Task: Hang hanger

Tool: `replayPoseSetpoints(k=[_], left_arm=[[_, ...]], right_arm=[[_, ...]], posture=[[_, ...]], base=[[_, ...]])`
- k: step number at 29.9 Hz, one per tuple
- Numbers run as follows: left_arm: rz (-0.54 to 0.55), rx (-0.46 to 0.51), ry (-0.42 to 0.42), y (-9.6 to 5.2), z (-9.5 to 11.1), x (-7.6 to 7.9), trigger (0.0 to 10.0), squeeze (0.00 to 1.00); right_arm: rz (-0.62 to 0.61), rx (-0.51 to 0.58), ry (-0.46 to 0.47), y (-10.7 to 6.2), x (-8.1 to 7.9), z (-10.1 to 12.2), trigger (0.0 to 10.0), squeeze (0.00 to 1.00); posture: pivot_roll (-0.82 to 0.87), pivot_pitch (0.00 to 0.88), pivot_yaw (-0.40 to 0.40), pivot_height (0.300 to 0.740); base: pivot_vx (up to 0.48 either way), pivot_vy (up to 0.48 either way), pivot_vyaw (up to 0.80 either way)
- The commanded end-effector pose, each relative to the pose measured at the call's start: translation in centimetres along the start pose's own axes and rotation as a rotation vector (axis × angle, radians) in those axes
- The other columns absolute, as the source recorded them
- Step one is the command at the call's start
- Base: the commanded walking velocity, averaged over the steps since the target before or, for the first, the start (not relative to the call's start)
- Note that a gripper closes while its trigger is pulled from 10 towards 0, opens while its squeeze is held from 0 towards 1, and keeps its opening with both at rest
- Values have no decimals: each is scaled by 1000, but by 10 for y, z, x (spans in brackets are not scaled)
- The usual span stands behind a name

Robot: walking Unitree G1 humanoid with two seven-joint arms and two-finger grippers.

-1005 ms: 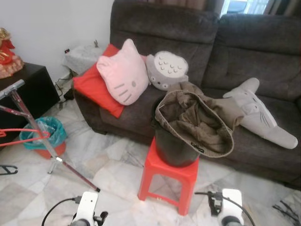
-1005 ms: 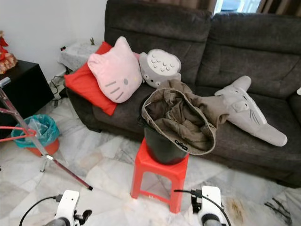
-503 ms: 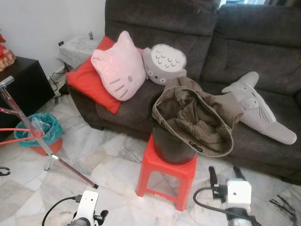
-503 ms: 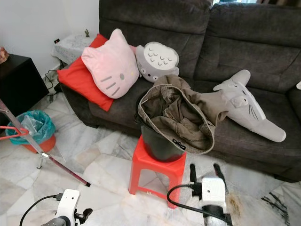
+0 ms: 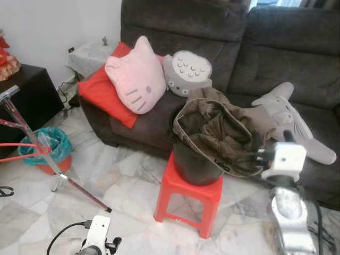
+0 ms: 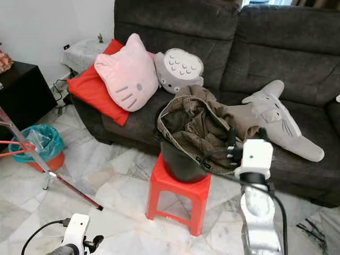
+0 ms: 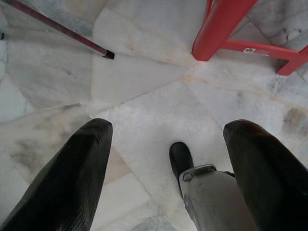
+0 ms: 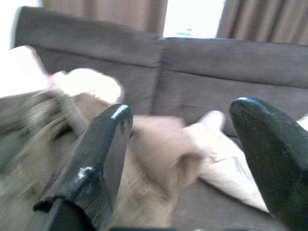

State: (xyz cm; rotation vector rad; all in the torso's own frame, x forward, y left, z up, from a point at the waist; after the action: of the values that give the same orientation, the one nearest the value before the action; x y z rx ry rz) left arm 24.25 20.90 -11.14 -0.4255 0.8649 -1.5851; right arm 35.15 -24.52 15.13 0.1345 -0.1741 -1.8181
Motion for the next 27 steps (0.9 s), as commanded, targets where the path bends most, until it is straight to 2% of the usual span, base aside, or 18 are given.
replayPoseSetpoints(k=[1,2,4,7,8,10,11,12,13,15,16,19,20,22,25,27], left_arm=[[0,-16,19,-1,-4,-1,10000,0],[0,-16,19,-1,-4,-1,10000,0],[0,-16,18,-1,-4,-1,10000,0],[-1,-16,18,-1,-4,-1,10000,0],[0,-17,18,-1,-4,-1,10000,0],[3,-16,14,-1,-4,-2,10000,0],[5,-12,8,-1,-4,-2,10000,0],[5,-12,8,-1,-4,-2,10000,0],[5,-6,1,-1,-3,-2,10000,0],[3,1,0,-1,-2,-1,10000,0],[5,9,-10,-1,-2,-1,10000,0],[9,13,-15,-2,-2,-1,10000,0],[9,11,-11,-2,-3,-2,10000,0],[10,10,-9,-2,-3,-2,10000,0],[14,9,-9,-3,-5,-2,10000,0],[15,10,-11,-3,-5,-3,10000,0]], right_arm=[[-66,-49,0,13,16,0,10000,0],[-71,-73,5,21,17,-1,10000,0],[-62,-77,21,26,16,2,10000,0],[-54,-120,-14,35,16,-1,10000,0],[-57,-115,20,41,15,3,10000,0],[-28,-71,72,44,5,14,10000,0],[26,-16,60,41,-8,24,10000,0],[26,-16,60,41,-8,24,10000,0],[54,11,30,37,-16,26,10000,0],[51,26,41,29,-19,23,10000,0],[66,59,46,17,-25,24,10000,0],[115,94,19,2,-37,27,10000,0],[149,99,6,-10,-44,25,10000,0],[161,99,-2,-15,-46,24,10000,0],[180,52,17,-46,-50,13,10000,0],[176,32,23,-53,-49,9,10000,0]], posture=[[16,0,-12,740],[19,0,-8,740],[19,0,-8,740],[24,0,-7,740],[24,0,-7,740],[24,0,-7,740],[31,0,-14,740],[31,0,-14,740],[31,0,-14,740],[32,0,-17,740],[31,0,-19,740],[27,0,-24,740],[26,0,-26,740],[26,0,-26,740],[33,0,-32,740],[31,0,-32,740]], base=[[0,0,0],[0,0,0],[0,0,0],[0,0,0],[0,0,0],[0,0,0],[0,0,0],[0,0,0],[0,0,0],[0,0,0],[0,0,0],[0,0,0],[0,0,0],[0,0,0],[0,0,0],[0,0,0]])
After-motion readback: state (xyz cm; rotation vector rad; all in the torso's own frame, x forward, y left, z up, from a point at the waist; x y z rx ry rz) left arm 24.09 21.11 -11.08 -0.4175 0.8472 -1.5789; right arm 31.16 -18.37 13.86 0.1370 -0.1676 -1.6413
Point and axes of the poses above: a point about 5 cm out from each wrist's last joint towards the gripper, its own y axis pointing out of the wrist towards the gripper, its own z axis along the axis of the wrist's last joint, x = y × z, the point moved 6 cm from there along y, pointing out of the wrist towards the gripper, and after that the axes turned 8 degrees about y, right-handed, at the moved point
